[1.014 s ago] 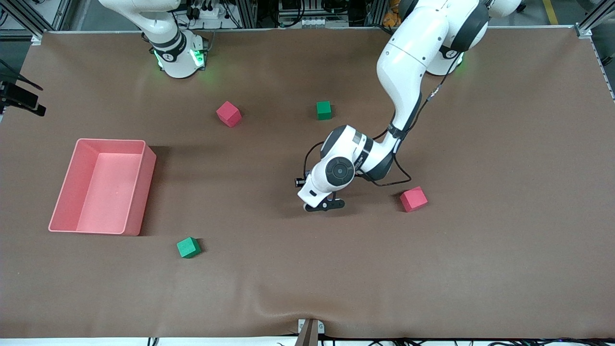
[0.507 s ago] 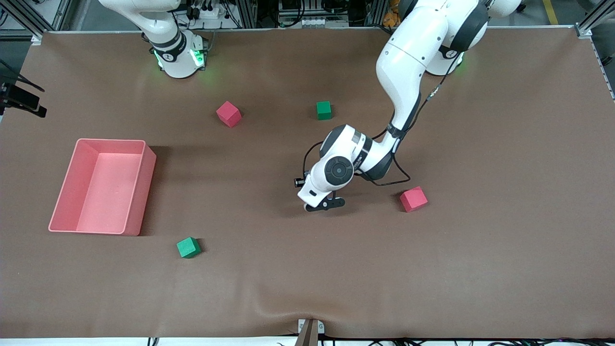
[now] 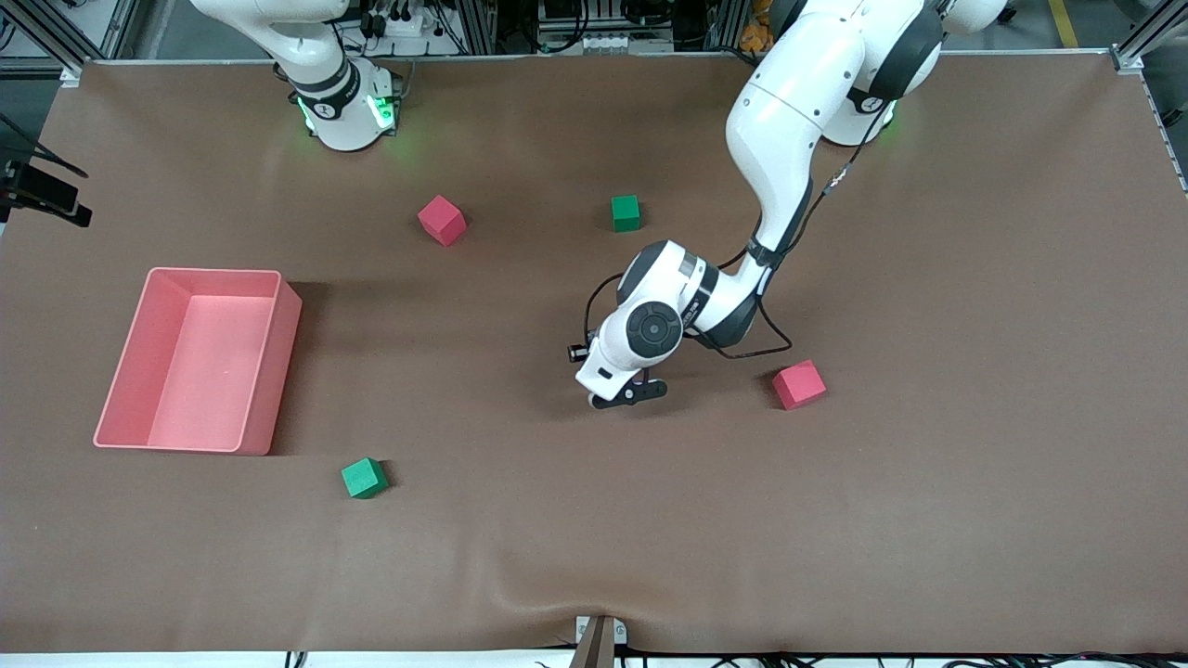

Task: Place and upright button with both arms

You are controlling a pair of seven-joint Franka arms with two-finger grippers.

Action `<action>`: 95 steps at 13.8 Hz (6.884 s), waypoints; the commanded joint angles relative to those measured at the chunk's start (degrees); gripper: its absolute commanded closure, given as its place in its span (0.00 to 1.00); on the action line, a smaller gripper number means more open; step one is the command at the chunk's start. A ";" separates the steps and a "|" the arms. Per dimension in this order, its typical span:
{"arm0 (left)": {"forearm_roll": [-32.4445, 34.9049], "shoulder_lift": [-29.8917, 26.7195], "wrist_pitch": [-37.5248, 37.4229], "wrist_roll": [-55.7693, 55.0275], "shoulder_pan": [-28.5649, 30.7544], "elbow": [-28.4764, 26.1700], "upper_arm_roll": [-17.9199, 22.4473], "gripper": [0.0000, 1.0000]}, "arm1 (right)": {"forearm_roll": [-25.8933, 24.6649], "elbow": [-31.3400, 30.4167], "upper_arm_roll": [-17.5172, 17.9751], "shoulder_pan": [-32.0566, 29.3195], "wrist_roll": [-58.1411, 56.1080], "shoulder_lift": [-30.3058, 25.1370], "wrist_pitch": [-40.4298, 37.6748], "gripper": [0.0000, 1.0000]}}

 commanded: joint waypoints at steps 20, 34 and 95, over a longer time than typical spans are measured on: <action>16.10 -8.60 -0.74 -13.11 -0.98 -1.02 0.81 1.00 | -0.43 -1.28 -0.15 -0.99 -0.42 -0.83 1.07 0.00; 60.24 -8.00 -3.63 -68.91 -10.56 -2.25 0.72 0.99 | -0.34 -1.37 0.03 -0.37 -0.51 -0.30 0.63 0.00; 63.98 -18.43 -31.25 -60.18 -14.63 -0.75 -5.34 0.00 | 3.09 7.07 0.29 3.93 4.50 0.66 -3.85 0.00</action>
